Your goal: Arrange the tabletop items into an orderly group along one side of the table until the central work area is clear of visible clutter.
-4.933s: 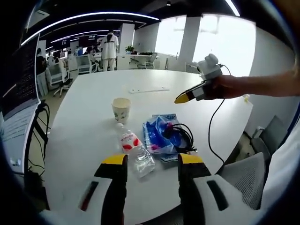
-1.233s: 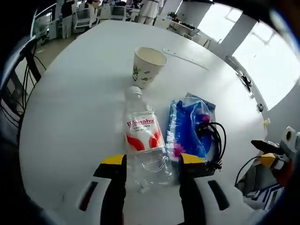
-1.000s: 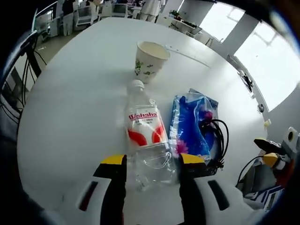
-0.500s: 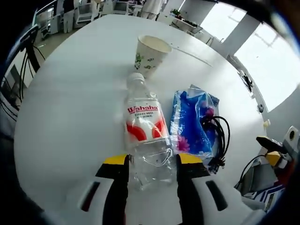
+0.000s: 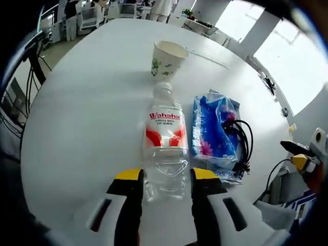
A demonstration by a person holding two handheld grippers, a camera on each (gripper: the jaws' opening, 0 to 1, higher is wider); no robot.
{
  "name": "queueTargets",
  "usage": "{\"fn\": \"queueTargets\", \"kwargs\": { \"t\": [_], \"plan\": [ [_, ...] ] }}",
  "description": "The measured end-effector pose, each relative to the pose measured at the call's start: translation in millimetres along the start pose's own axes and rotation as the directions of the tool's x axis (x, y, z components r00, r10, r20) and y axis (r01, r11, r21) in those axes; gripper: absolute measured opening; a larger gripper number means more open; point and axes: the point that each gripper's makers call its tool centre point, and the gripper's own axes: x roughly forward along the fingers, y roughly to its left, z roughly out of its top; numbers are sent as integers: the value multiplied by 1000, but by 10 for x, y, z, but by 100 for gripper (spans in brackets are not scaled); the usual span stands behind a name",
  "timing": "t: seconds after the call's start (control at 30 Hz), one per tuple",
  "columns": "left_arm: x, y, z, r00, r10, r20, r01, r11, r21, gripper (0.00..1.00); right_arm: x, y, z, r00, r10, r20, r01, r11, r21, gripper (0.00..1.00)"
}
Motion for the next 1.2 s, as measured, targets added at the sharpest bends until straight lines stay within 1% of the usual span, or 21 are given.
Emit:
{"fn": "queueTargets", "kwargs": {
  "t": [0.27,0.63,0.87,1.13,1.2],
  "plan": [
    [-86,115,-129,1000,0,-6,0,1000,-20,35,53,30,12,1000,11,-4,-11,1000,-7,50],
    [-244,268,-312,999,20,-33,-21,1000,-12,35,137,93,-12,999,33,-11,-33,999,-6,50],
    [-324,299,-452,999,16,-49,-17,1000,-8,35,157,85,-1,999,32,-9,-32,999,10,49],
    [-406,352,-575,998,20,-61,-21,1000,-13,35,204,135,4,999,46,-18,-46,999,1,49],
    [-422,363,-594,997,24,-69,-24,1000,-3,35,217,158,6,999,50,-20,-50,999,-4,49]
  ]
}}
